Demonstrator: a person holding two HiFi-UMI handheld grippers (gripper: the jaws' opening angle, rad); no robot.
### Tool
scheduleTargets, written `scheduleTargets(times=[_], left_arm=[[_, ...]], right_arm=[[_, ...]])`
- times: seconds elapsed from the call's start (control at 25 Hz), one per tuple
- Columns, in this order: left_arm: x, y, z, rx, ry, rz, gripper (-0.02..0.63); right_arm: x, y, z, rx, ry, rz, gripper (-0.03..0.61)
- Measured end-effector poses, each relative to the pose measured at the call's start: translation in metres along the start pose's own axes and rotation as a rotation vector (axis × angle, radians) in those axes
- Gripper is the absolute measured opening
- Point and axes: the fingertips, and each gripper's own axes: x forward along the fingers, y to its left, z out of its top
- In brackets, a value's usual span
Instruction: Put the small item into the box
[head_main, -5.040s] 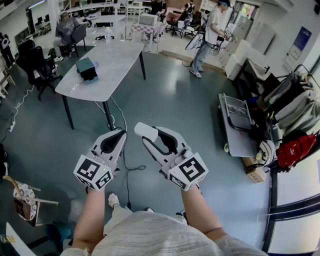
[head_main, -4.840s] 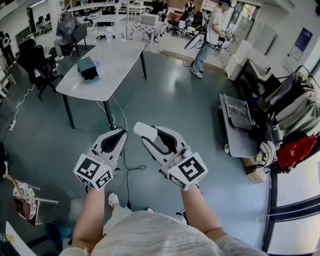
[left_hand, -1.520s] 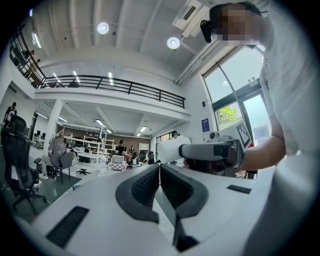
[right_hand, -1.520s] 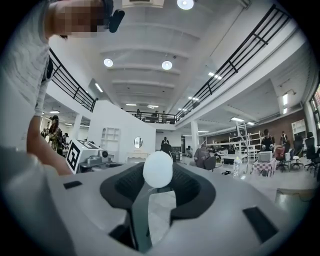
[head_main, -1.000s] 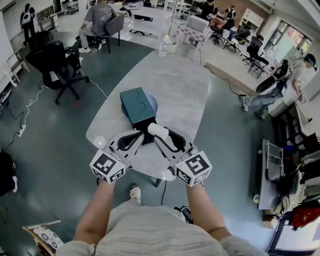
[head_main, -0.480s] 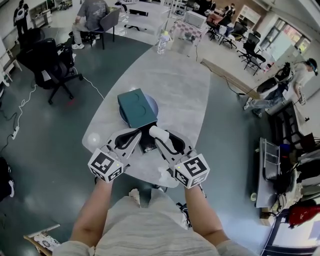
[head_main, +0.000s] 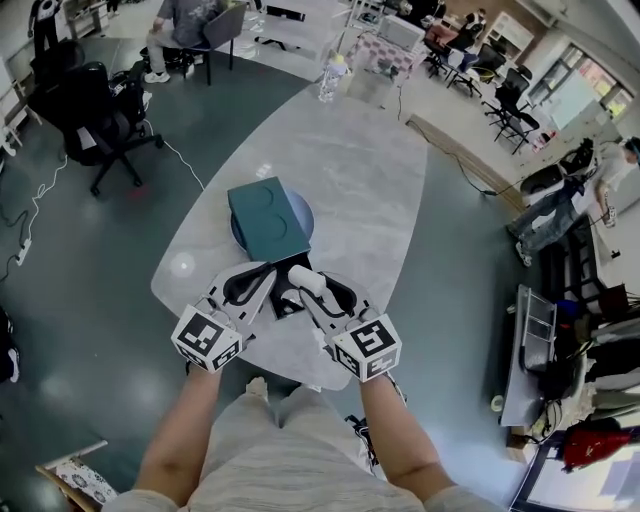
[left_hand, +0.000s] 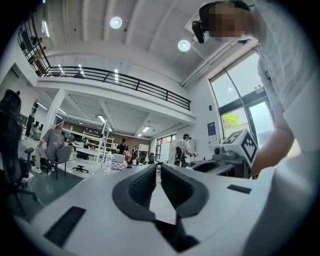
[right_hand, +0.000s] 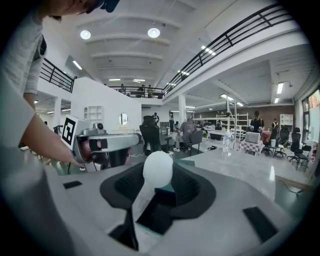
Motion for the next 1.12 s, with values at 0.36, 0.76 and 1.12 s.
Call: scheduleTargets(times=[0.36,0.76,1.12], left_arm=[[0.011,0.02,-0.019,-0.032,0.0,0.034,0.025],[0.008,0.039,-0.032,-0.063,0.007,0.063,0.025],[0.005,0.041,-0.04,-0.076,0.019,0.071,0.026]], right_arm=[[0.033,-0.011,-0.043,-0.016,0.121,0.031,0.178],[0.069,-0.013,-0.091,-0.04,0.285,0.052,0.178],[0.086,-0.017,-0.131,-0.084,0.432,0.04,0.178]])
